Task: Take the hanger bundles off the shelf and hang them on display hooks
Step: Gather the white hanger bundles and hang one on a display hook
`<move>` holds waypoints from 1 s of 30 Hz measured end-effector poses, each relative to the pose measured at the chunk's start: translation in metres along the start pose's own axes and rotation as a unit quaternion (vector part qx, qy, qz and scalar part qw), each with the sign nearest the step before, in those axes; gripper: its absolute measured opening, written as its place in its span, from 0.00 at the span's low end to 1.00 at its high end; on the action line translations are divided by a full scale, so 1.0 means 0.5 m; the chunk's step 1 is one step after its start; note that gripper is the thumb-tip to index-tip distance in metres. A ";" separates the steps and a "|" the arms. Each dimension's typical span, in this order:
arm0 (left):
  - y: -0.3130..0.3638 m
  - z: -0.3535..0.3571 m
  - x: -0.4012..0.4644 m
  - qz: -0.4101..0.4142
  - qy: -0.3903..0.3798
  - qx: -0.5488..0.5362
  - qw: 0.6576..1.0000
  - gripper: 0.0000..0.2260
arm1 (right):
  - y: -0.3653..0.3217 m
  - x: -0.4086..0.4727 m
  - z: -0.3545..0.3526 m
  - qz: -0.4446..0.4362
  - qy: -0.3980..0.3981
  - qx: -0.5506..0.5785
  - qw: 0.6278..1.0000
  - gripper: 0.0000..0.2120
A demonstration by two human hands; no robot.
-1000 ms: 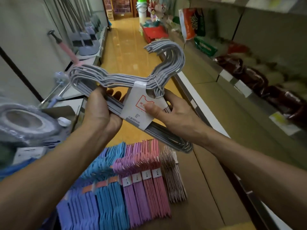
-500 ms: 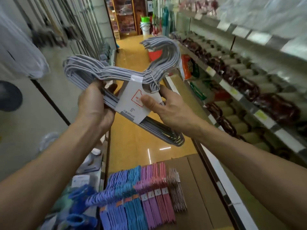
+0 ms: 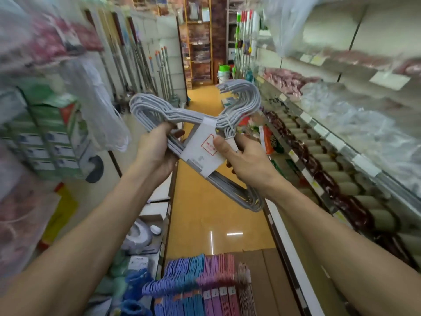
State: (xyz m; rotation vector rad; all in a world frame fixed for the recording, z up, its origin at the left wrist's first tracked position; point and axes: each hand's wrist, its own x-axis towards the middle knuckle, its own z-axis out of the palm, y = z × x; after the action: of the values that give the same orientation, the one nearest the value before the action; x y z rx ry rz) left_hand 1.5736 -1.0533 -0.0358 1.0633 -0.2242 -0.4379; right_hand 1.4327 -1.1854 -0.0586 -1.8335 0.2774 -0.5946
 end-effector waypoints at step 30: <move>0.186 -0.076 -0.425 0.351 0.319 0.169 0.864 0.21 | -0.202 -0.079 0.081 -0.199 -0.274 0.084 0.937 0.14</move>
State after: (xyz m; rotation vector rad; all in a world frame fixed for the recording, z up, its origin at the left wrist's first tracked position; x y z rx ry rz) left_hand 1.4206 -0.8889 0.0348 1.3223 -0.0811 0.6401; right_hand 1.4103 -1.0996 0.0158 -1.8153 -0.5144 -0.3396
